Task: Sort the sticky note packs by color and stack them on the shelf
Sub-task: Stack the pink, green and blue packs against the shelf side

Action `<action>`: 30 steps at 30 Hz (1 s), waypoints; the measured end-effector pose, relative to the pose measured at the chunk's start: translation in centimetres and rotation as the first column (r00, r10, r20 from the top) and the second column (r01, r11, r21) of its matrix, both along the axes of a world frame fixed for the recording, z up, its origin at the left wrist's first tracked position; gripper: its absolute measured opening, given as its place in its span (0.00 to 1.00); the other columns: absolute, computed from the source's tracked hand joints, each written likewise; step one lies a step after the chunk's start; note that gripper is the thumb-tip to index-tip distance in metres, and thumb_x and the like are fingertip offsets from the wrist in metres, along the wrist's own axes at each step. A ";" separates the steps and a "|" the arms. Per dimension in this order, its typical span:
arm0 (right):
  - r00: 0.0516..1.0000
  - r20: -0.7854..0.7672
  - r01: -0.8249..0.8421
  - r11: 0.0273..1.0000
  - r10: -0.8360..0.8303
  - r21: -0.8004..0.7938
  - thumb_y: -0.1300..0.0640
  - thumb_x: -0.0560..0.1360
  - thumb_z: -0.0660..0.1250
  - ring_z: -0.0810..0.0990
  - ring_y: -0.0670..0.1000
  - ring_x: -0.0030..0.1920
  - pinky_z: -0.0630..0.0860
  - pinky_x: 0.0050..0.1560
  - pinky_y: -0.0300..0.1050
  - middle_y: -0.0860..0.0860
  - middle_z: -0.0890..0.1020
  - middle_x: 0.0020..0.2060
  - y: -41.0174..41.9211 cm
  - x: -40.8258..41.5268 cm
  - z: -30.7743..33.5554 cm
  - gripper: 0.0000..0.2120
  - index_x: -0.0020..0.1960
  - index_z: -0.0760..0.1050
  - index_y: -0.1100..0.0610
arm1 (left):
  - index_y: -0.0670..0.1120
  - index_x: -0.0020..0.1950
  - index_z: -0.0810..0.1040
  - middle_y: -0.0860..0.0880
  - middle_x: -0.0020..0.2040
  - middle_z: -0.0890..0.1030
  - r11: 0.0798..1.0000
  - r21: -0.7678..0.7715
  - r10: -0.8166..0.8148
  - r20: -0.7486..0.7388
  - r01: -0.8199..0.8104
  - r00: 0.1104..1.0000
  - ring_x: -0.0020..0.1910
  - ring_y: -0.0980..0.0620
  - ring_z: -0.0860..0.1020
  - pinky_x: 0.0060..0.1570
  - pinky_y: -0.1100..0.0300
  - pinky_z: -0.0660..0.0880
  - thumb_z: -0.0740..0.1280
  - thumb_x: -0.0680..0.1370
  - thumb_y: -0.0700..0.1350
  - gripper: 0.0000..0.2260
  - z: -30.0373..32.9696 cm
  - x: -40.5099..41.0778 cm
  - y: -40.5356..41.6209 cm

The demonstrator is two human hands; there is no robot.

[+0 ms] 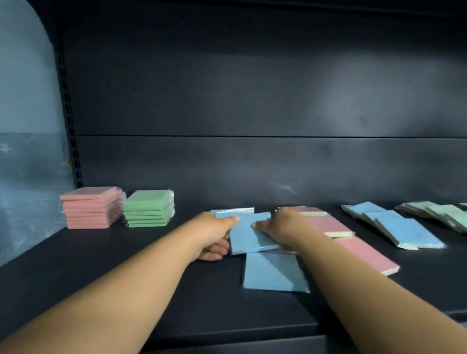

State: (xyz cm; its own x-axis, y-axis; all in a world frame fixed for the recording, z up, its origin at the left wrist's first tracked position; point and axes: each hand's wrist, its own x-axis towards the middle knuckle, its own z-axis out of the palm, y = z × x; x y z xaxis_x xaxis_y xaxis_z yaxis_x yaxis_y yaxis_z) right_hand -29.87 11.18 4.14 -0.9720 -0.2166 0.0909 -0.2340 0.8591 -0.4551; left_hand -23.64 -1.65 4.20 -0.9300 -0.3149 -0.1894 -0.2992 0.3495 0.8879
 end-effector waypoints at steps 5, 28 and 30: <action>0.897 0.171 -0.095 0.555 0.407 -0.826 0.58 0.76 0.65 0.77 0.53 0.40 0.74 0.40 0.44 0.55 0.79 0.42 1.1 0.2 0.2 0.03 0.44 0.74 0.57 | 0.45 0.42 0.73 0.47 0.36 0.78 0.961 0.256 0.128 -0.068 -0.107 0.989 0.34 0.51 0.76 0.35 0.60 0.73 0.60 0.76 0.62 0.19 1.0 1.0 1.0; 0.978 0.142 -0.182 0.957 0.152 0.225 0.41 0.79 0.53 0.70 0.56 0.67 0.66 0.61 0.43 0.56 0.70 0.69 3.3 2.4 -0.6 0.29 0.69 0.66 0.63 | 0.43 0.47 0.76 0.42 0.34 0.83 0.781 0.595 0.407 -0.252 -0.191 0.878 0.32 0.45 0.81 0.33 0.55 0.78 0.64 0.78 0.47 0.07 -2.2 6.8 -0.2; 0.977 0.147 -0.181 0.964 0.154 0.192 0.42 0.79 0.55 0.68 0.55 0.69 0.67 0.59 0.42 0.56 0.65 0.72 3.0 2.2 -0.4 0.30 0.71 0.63 0.64 | 0.43 0.46 0.76 0.42 0.36 0.82 0.790 0.584 0.404 -0.263 -0.189 0.876 0.33 0.45 0.81 0.35 0.54 0.78 0.64 0.78 0.46 0.07 -2.2 6.7 -0.2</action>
State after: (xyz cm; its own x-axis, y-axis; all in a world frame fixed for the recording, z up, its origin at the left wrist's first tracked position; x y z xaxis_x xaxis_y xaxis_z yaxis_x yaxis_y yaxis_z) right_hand -27.71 14.17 3.71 -0.9206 -0.3783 -0.0965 -0.3332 0.8902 -0.3107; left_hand -16.96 -1.89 1.95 -0.8393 -0.5371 -0.0843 0.0660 -0.2545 0.9648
